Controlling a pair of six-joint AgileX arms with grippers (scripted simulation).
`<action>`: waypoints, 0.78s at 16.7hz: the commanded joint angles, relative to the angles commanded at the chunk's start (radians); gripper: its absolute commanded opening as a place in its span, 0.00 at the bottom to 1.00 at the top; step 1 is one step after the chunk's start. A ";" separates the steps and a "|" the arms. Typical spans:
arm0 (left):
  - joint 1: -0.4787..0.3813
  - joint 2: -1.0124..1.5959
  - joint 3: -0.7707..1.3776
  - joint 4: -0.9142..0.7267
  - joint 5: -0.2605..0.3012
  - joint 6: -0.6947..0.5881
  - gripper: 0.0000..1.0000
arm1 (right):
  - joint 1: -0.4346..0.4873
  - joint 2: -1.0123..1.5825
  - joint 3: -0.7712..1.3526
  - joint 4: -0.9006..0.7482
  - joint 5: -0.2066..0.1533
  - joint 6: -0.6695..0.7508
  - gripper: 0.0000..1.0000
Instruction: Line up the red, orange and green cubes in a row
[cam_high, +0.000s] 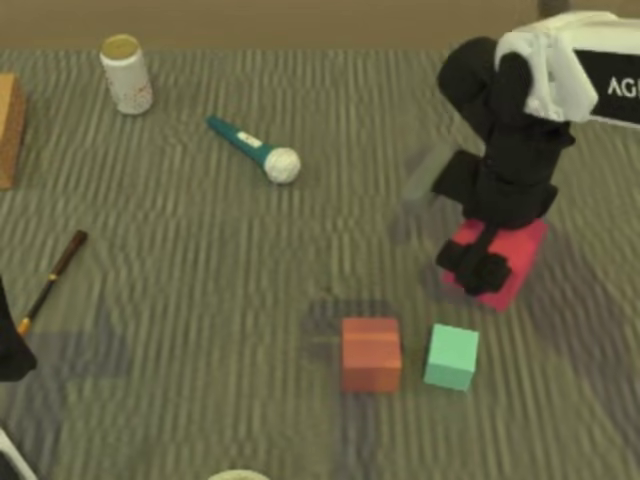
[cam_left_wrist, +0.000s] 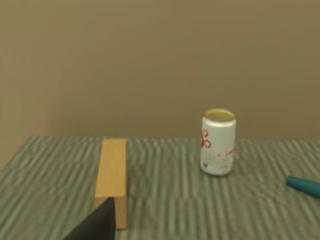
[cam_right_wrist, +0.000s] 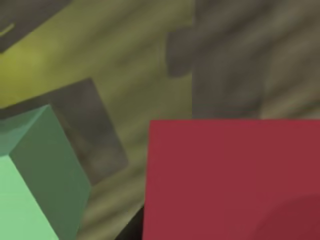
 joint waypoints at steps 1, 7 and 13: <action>0.000 0.000 0.000 0.000 0.000 0.000 1.00 | 0.001 -0.013 0.016 -0.028 0.000 0.000 0.00; 0.000 0.000 0.000 0.000 0.000 0.000 1.00 | -0.003 -0.024 0.031 -0.050 0.000 0.003 0.00; 0.000 0.000 0.000 0.000 0.000 0.000 1.00 | 0.082 0.064 0.195 -0.123 0.002 0.224 0.00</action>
